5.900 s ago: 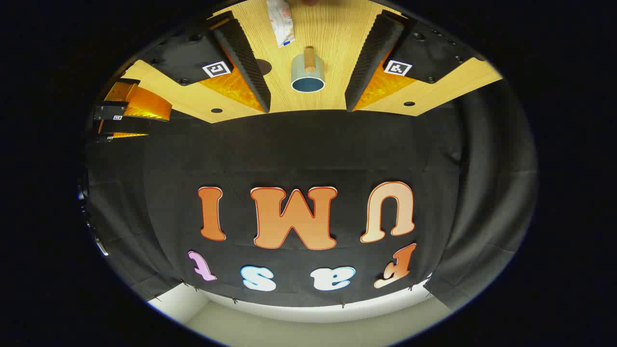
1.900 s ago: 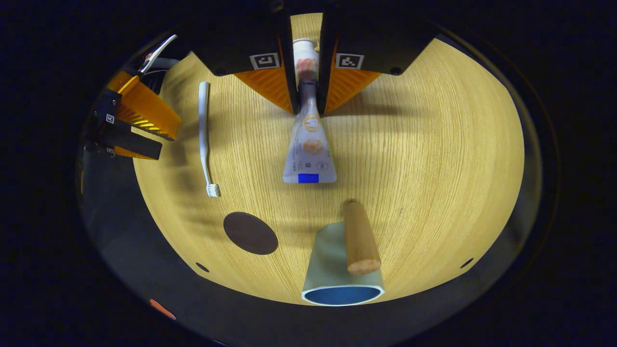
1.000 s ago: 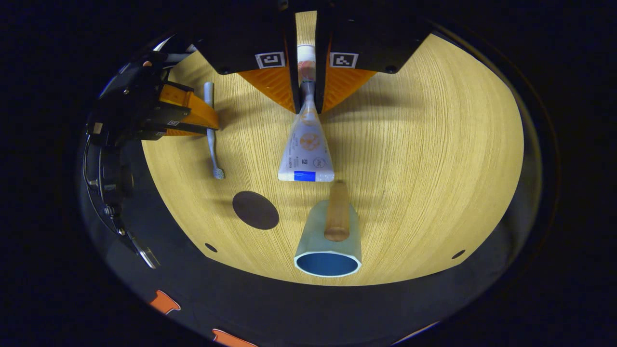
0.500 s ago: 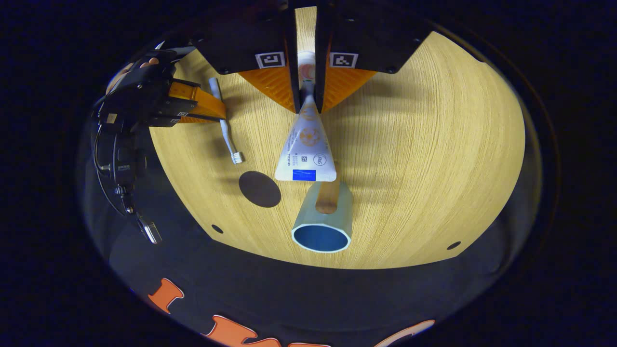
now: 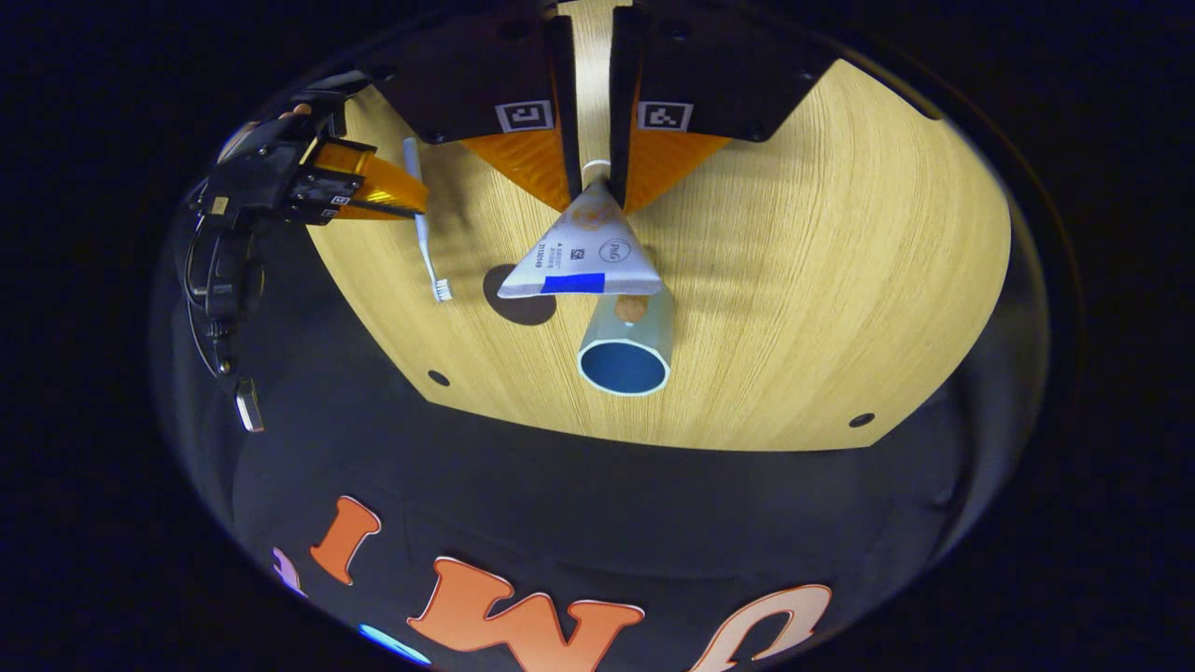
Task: Put the toothbrush and toothpaste on the desktop into the cup, then pick up the cup and place it on the coaster on the desktop.
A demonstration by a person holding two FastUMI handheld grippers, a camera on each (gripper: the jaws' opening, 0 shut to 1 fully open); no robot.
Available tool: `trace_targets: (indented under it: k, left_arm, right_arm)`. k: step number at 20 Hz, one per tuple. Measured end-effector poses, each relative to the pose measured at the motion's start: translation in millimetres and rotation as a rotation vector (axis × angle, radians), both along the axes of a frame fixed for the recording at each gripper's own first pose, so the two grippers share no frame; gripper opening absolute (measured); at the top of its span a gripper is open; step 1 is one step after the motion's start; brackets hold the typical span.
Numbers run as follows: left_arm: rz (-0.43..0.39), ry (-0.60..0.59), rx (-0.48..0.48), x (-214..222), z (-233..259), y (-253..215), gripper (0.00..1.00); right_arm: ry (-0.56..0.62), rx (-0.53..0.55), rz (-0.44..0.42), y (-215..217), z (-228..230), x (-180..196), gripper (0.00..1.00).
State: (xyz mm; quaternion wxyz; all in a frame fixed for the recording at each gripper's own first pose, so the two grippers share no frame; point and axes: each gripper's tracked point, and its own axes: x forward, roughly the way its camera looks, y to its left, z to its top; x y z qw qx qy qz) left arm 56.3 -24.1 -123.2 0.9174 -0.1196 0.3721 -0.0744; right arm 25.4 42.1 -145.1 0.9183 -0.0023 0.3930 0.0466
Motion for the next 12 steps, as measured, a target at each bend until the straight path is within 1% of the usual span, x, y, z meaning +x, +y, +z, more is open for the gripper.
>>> trace_targets:
  k: [5,9,12]
  left_arm:
    - [0.023,-0.099,0.007,23.5,6.5,3.7,0.19]
    - [0.036,-0.172,0.003,32.2,21.7,3.3,0.19]
    - [0.049,-0.228,-0.026,38.2,34.5,-0.2,0.19]
  right_arm:
    - [-0.092,0.032,0.011,-1.7,20.2,3.6,0.07]
    - [-0.165,0.120,0.054,16.8,42.9,11.4,0.07]
    - [-0.221,0.121,0.071,17.5,56.3,17.1,0.07]
